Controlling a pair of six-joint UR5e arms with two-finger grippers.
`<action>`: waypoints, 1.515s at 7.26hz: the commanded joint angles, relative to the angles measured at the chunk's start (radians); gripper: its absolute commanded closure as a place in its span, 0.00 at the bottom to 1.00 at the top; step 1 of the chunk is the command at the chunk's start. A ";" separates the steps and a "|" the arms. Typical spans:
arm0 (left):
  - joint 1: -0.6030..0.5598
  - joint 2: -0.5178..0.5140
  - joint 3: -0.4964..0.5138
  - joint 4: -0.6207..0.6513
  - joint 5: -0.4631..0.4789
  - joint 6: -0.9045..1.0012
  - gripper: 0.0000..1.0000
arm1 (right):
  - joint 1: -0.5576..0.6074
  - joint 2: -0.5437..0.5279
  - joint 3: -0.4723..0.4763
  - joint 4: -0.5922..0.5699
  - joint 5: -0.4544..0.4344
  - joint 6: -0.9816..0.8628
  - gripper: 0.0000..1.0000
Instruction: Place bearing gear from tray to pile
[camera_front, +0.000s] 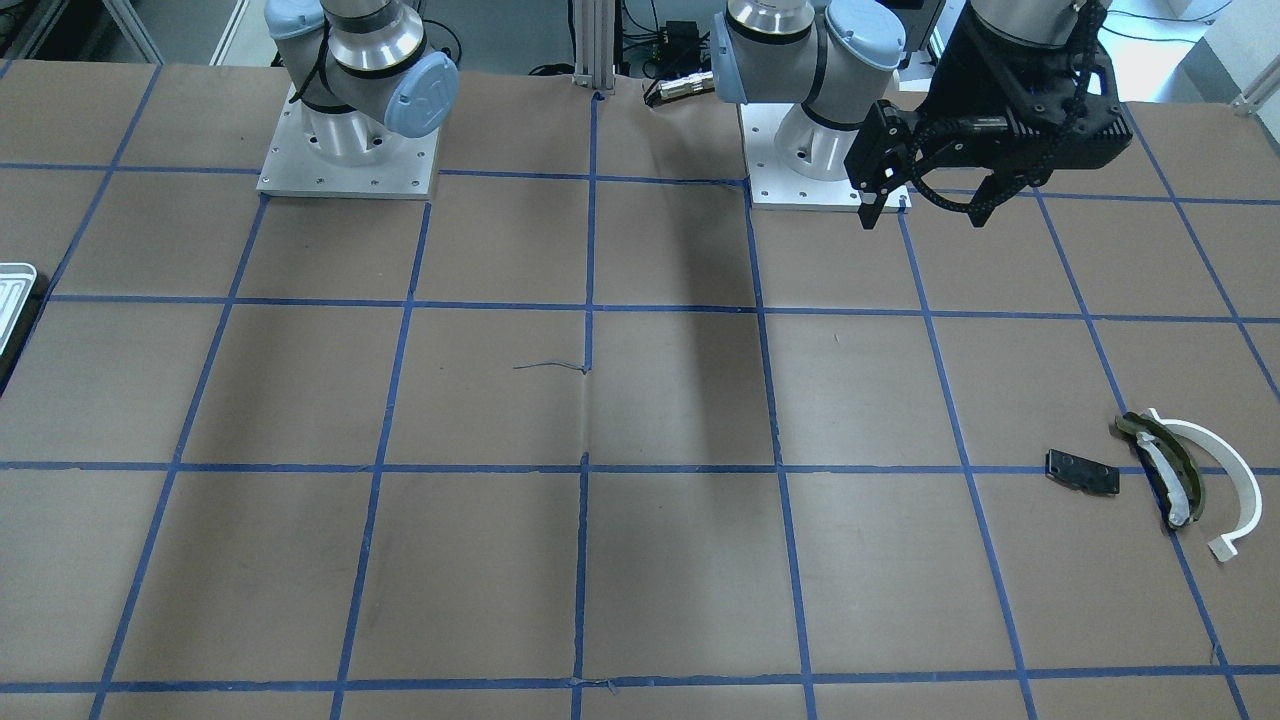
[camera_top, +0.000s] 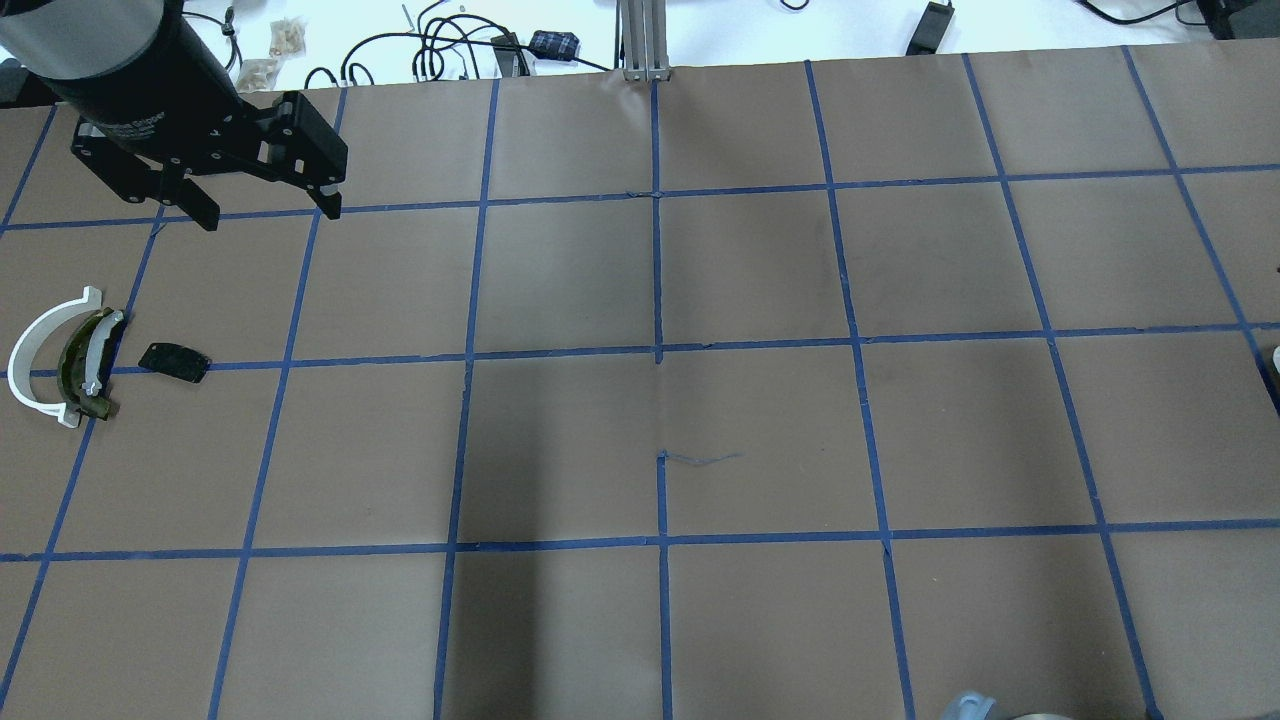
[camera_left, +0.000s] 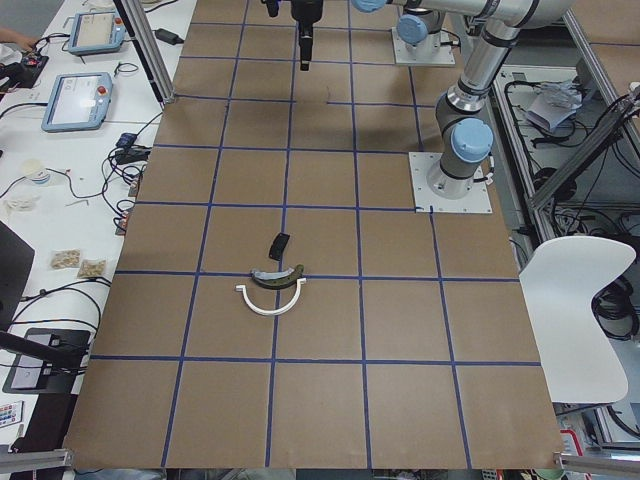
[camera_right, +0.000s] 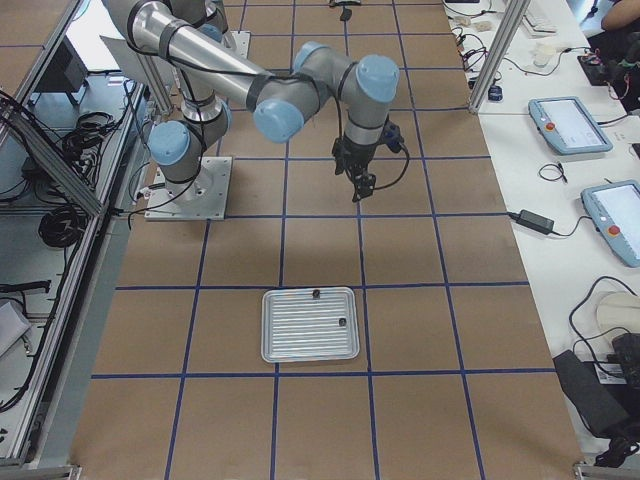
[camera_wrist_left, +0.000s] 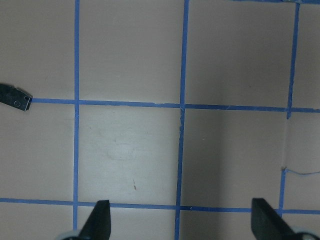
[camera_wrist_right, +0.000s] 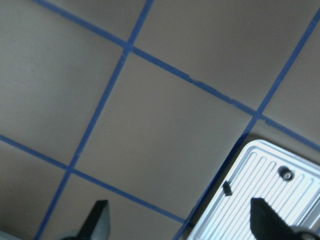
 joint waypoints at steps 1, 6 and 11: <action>0.000 -0.008 0.008 -0.009 -0.001 -0.001 0.00 | -0.163 0.087 0.134 -0.245 0.004 -0.397 0.04; -0.005 -0.056 0.075 -0.079 -0.004 -0.004 0.00 | -0.304 0.228 0.288 -0.581 0.131 -0.813 0.07; -0.006 -0.062 0.078 -0.079 -0.004 -0.004 0.00 | -0.317 0.262 0.288 -0.584 0.132 -0.916 0.26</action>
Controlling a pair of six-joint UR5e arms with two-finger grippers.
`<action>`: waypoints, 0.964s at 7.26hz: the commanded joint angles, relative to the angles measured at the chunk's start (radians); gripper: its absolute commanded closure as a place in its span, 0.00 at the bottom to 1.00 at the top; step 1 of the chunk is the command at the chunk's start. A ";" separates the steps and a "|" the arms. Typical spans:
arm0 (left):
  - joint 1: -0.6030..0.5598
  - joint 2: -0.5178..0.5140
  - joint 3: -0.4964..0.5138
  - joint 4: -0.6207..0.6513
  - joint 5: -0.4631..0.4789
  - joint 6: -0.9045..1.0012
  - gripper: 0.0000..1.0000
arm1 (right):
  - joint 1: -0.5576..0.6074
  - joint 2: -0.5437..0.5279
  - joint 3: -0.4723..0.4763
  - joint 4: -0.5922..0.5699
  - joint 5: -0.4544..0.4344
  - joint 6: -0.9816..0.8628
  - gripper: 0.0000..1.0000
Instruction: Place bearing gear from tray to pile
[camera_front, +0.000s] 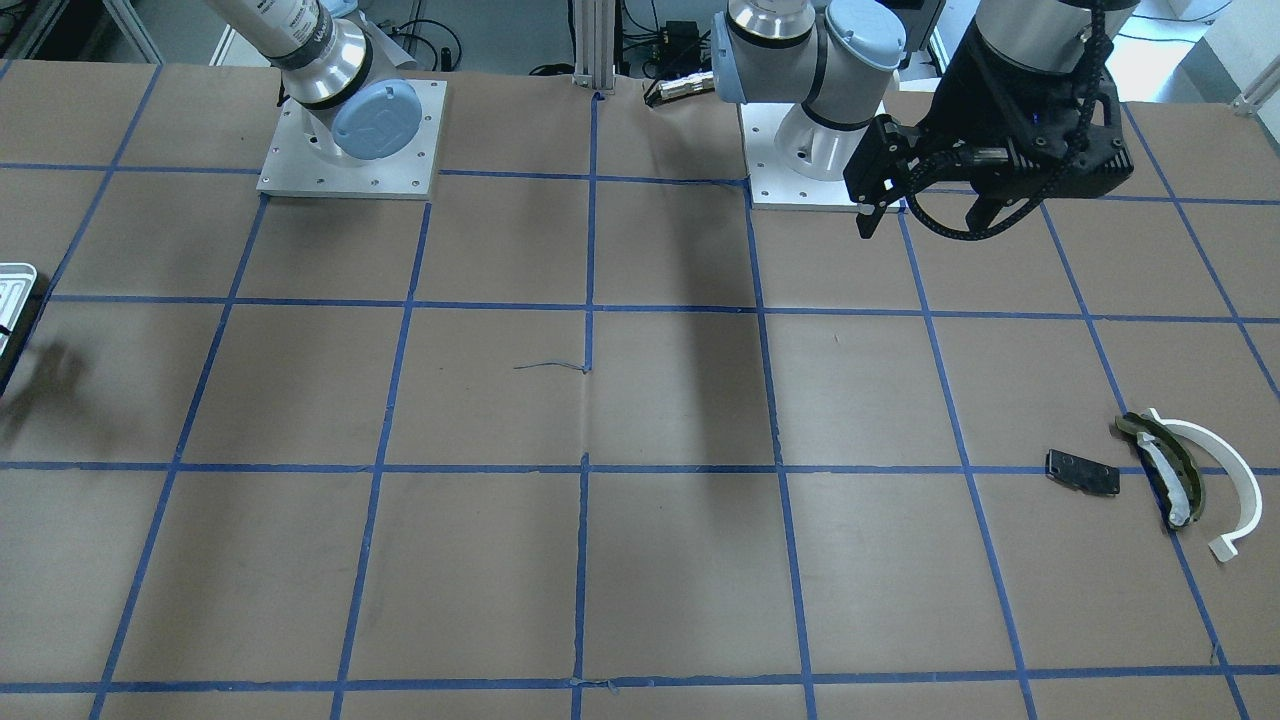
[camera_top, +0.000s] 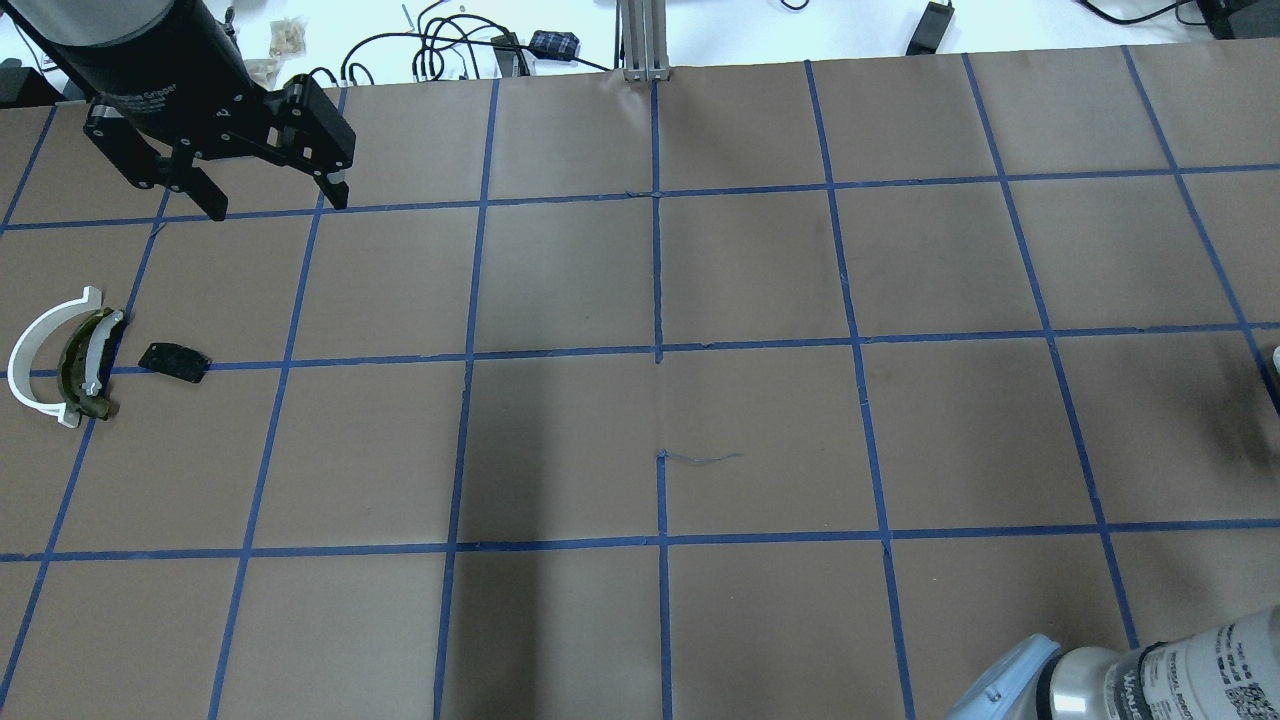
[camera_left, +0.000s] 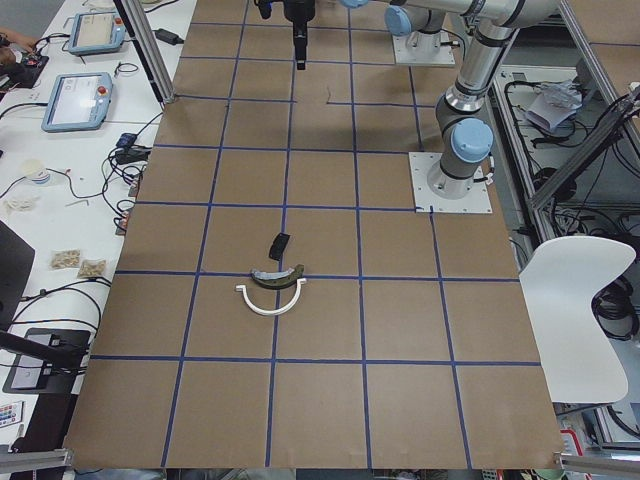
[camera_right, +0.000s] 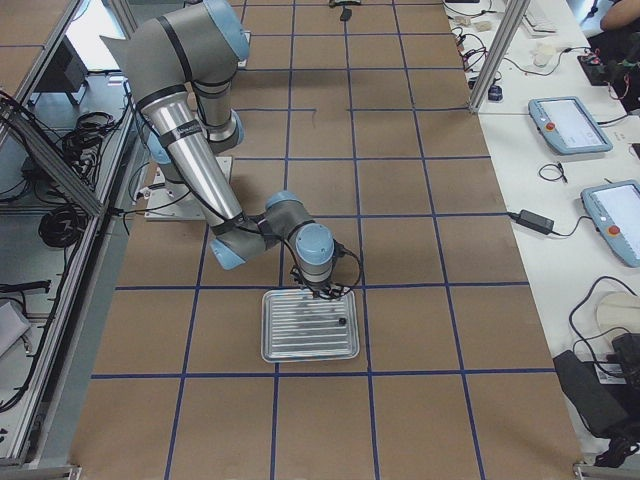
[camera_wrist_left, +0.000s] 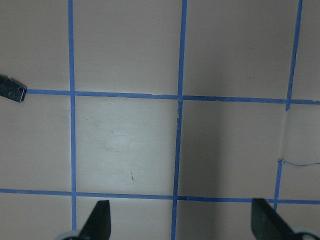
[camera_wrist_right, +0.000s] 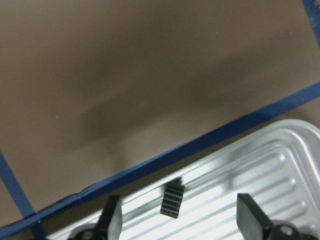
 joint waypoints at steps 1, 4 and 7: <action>0.000 -0.001 -0.001 0.000 0.000 0.000 0.00 | -0.001 0.006 -0.001 -0.002 0.000 0.002 0.42; 0.000 -0.001 -0.002 0.002 0.000 0.000 0.00 | -0.001 0.001 -0.007 -0.015 -0.006 0.019 0.96; 0.000 0.001 -0.002 0.002 0.000 0.000 0.00 | -0.001 -0.005 -0.011 -0.010 -0.018 0.042 1.00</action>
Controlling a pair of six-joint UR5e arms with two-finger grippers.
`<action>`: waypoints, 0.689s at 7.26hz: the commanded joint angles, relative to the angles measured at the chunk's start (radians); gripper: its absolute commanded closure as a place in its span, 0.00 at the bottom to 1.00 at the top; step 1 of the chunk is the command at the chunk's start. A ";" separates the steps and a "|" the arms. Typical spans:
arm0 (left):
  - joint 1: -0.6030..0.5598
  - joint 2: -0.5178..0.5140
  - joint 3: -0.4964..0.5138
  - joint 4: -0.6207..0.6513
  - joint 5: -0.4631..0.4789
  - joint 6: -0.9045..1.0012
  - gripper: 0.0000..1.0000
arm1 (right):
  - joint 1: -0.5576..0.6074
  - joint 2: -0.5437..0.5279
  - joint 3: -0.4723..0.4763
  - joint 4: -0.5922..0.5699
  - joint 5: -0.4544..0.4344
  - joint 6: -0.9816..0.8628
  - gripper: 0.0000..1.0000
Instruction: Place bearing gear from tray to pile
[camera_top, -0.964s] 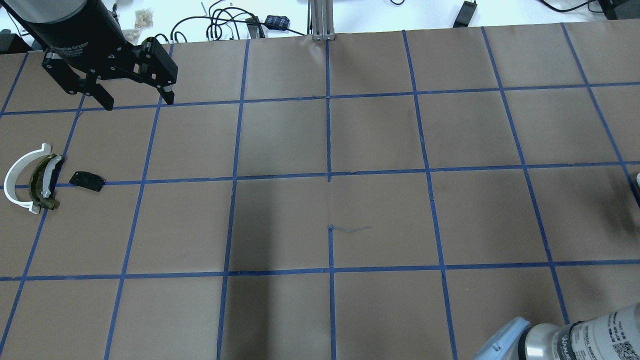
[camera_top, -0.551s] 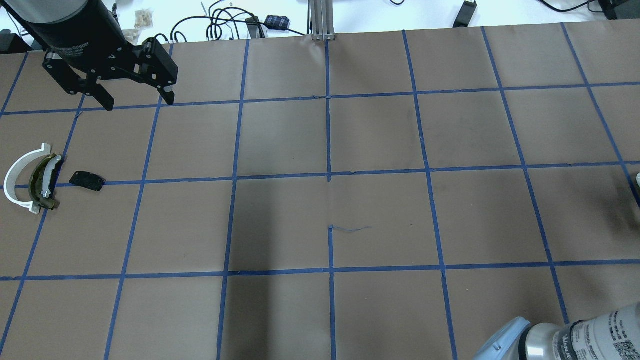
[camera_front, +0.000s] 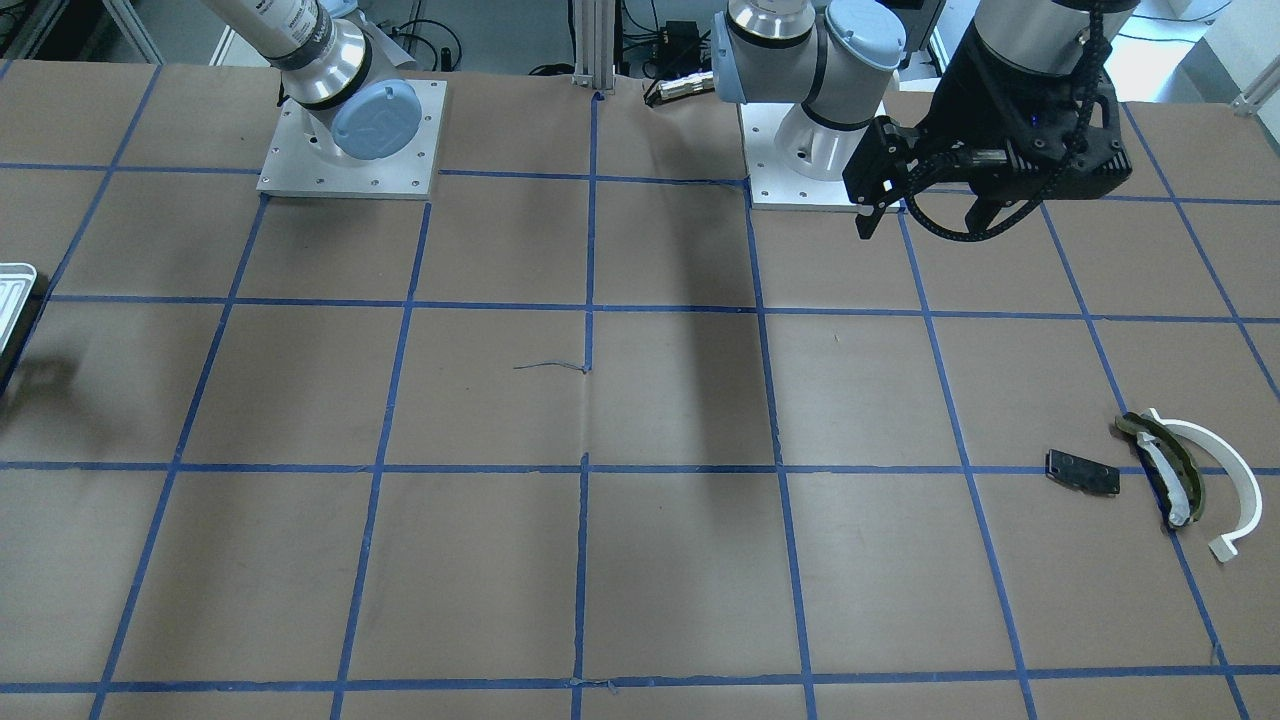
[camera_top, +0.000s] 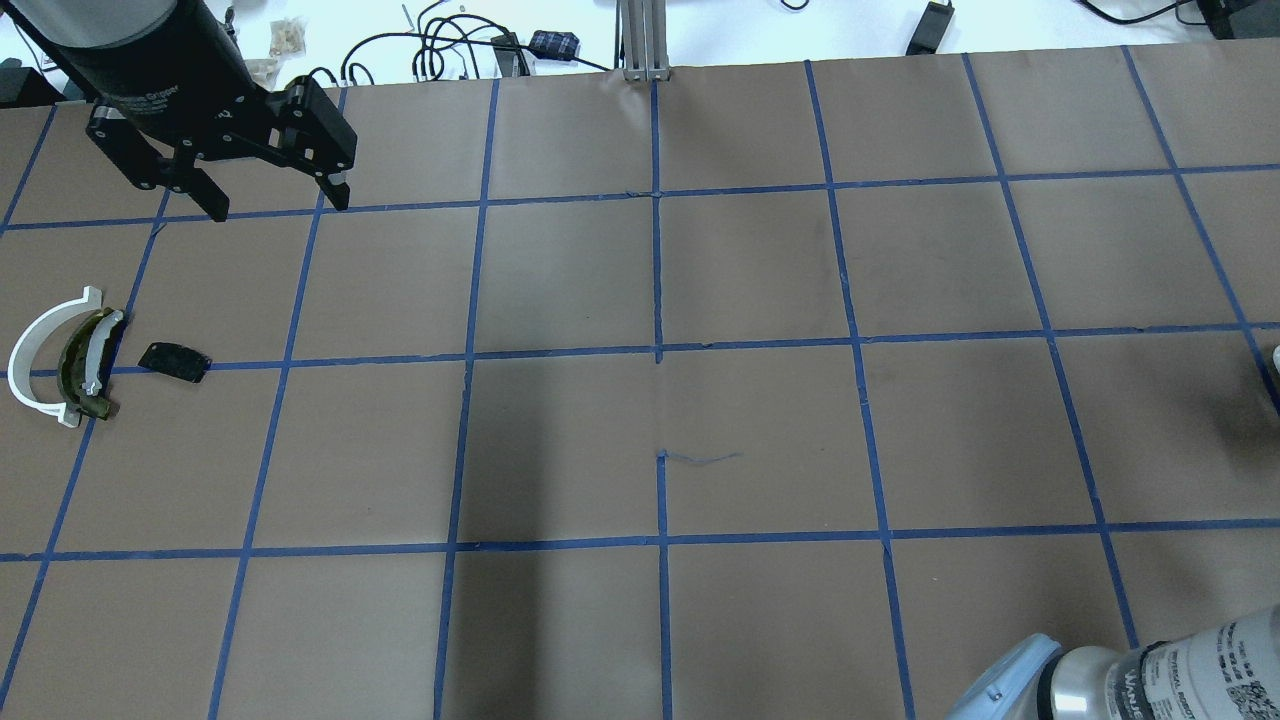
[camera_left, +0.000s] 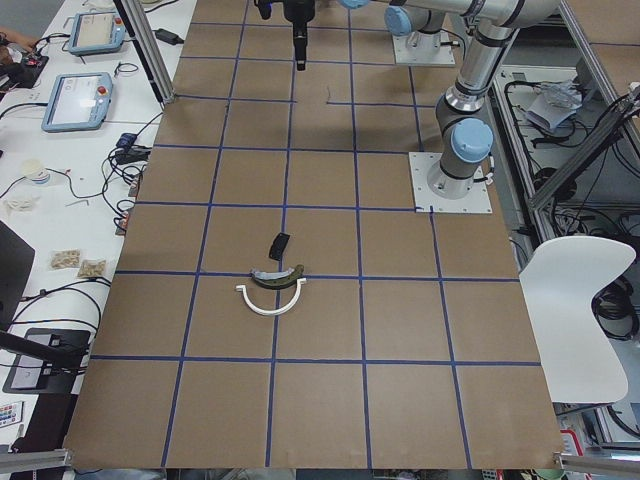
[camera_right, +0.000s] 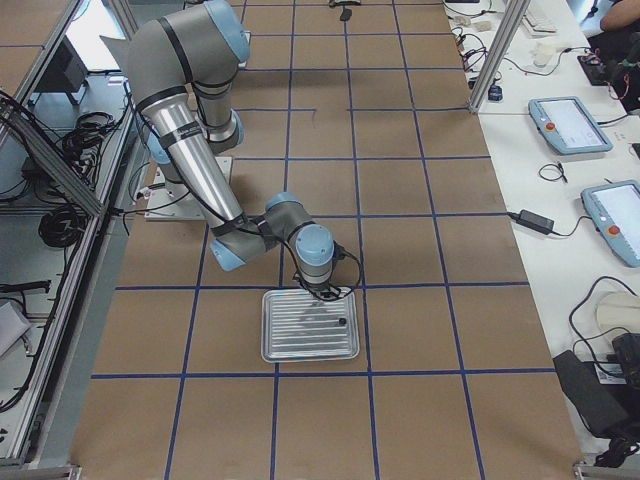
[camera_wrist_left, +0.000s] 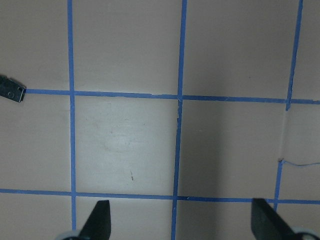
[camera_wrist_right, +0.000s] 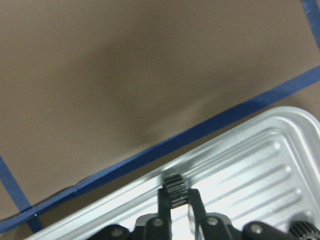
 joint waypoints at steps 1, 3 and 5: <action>0.000 0.001 0.000 0.000 0.001 0.000 0.00 | 0.002 -0.028 -0.014 0.011 -0.002 0.052 1.00; 0.000 0.001 0.000 0.000 0.001 0.000 0.00 | 0.020 -0.137 -0.011 0.099 0.015 0.240 1.00; 0.000 0.001 0.000 0.000 0.002 0.000 0.00 | 0.175 -0.226 -0.002 0.239 0.060 0.532 1.00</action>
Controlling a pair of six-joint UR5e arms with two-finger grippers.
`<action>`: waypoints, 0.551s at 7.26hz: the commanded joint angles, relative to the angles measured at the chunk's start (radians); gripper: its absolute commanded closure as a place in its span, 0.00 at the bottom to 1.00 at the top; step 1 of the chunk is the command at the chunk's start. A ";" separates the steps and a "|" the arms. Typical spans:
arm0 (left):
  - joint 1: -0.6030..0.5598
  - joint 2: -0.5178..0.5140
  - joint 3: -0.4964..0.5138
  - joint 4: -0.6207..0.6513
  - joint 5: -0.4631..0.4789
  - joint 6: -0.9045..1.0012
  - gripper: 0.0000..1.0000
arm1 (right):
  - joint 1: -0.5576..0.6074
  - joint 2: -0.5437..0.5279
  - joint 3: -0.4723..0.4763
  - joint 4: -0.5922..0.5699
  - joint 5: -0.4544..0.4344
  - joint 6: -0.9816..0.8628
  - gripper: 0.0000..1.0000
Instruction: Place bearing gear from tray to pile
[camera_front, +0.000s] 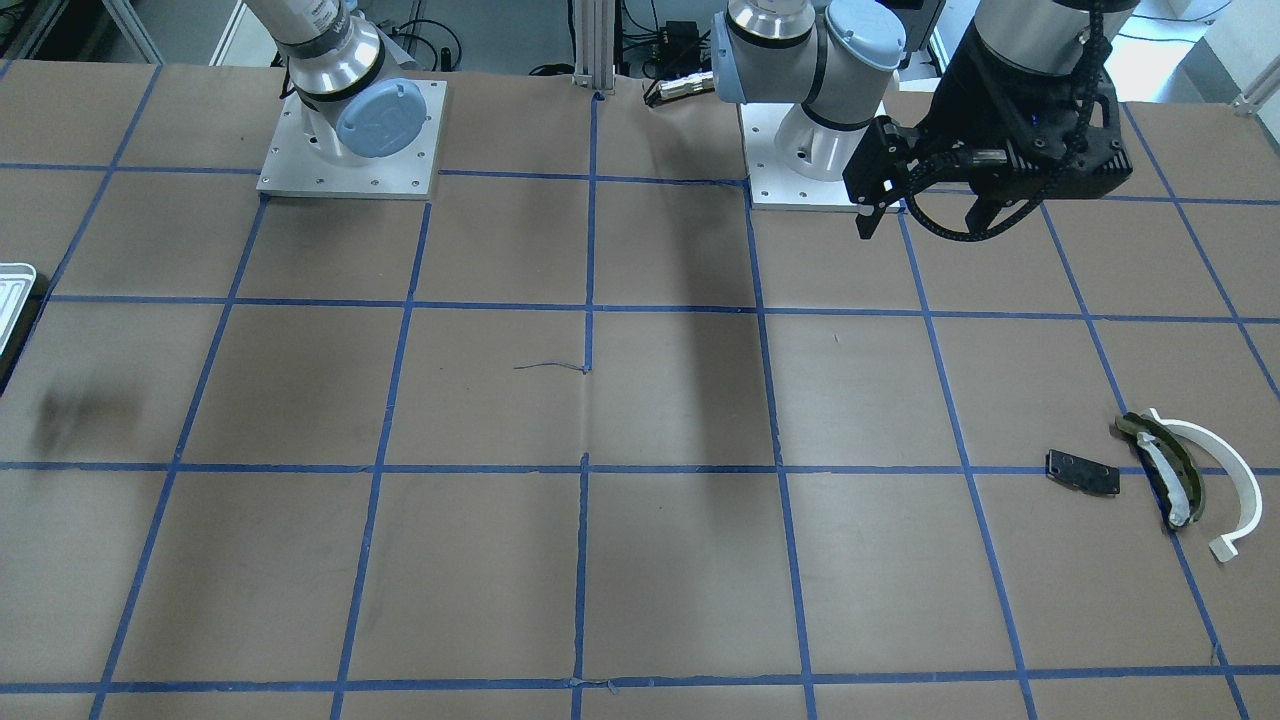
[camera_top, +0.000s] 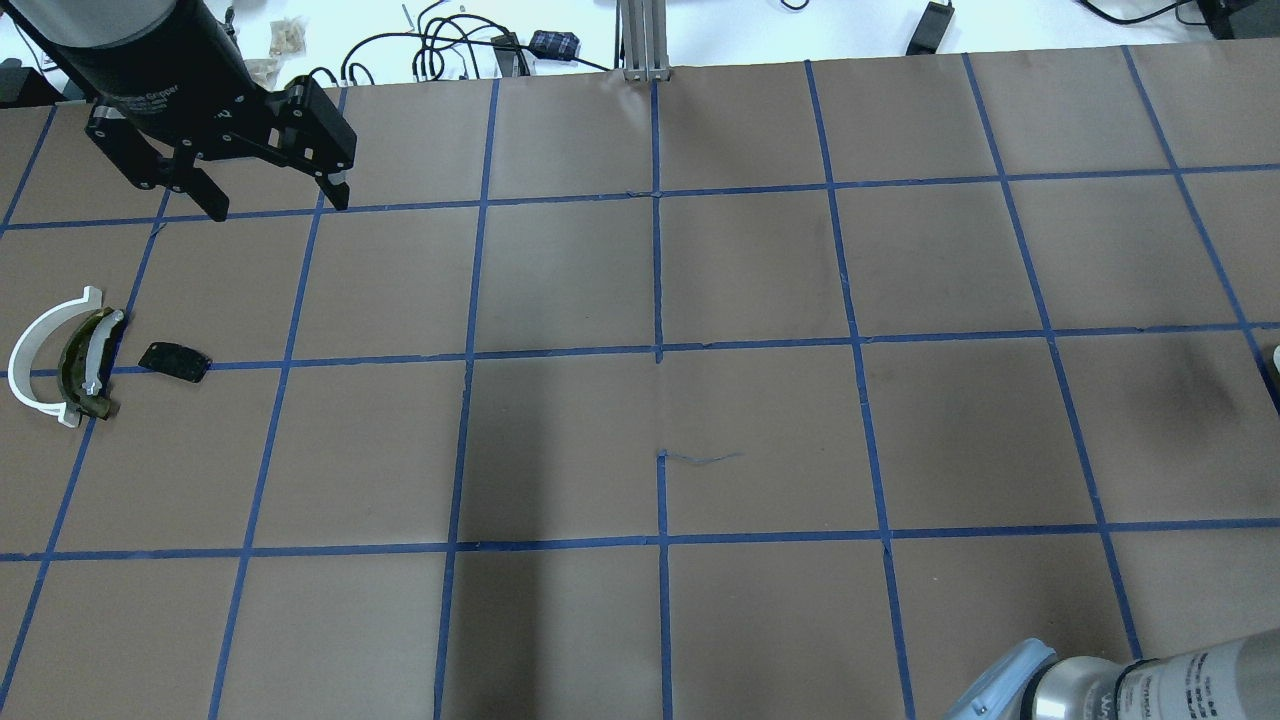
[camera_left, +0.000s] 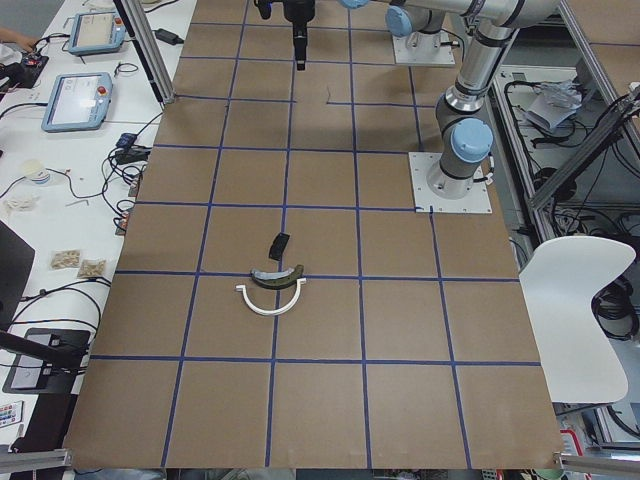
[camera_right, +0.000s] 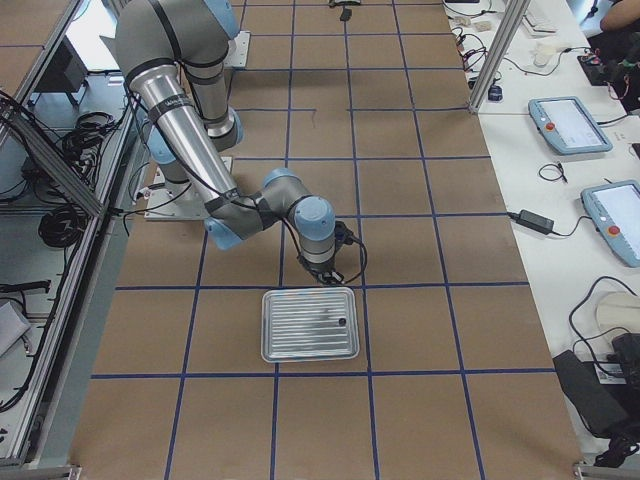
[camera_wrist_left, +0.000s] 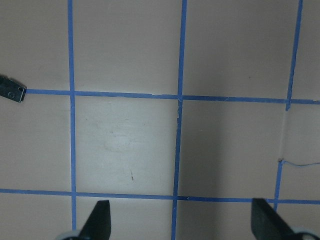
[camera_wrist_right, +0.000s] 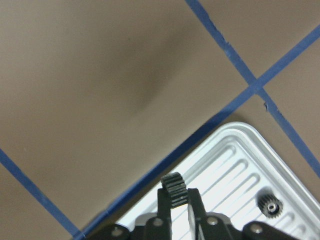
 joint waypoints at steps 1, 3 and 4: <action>0.000 0.000 0.002 0.000 -0.001 0.000 0.00 | 0.208 -0.113 0.005 0.128 0.013 0.344 1.00; 0.000 0.000 -0.002 0.000 0.002 0.000 0.00 | 0.498 -0.149 0.002 0.153 0.006 0.777 1.00; 0.000 0.000 -0.002 0.002 0.002 0.000 0.00 | 0.659 -0.152 -0.002 0.144 -0.015 1.030 1.00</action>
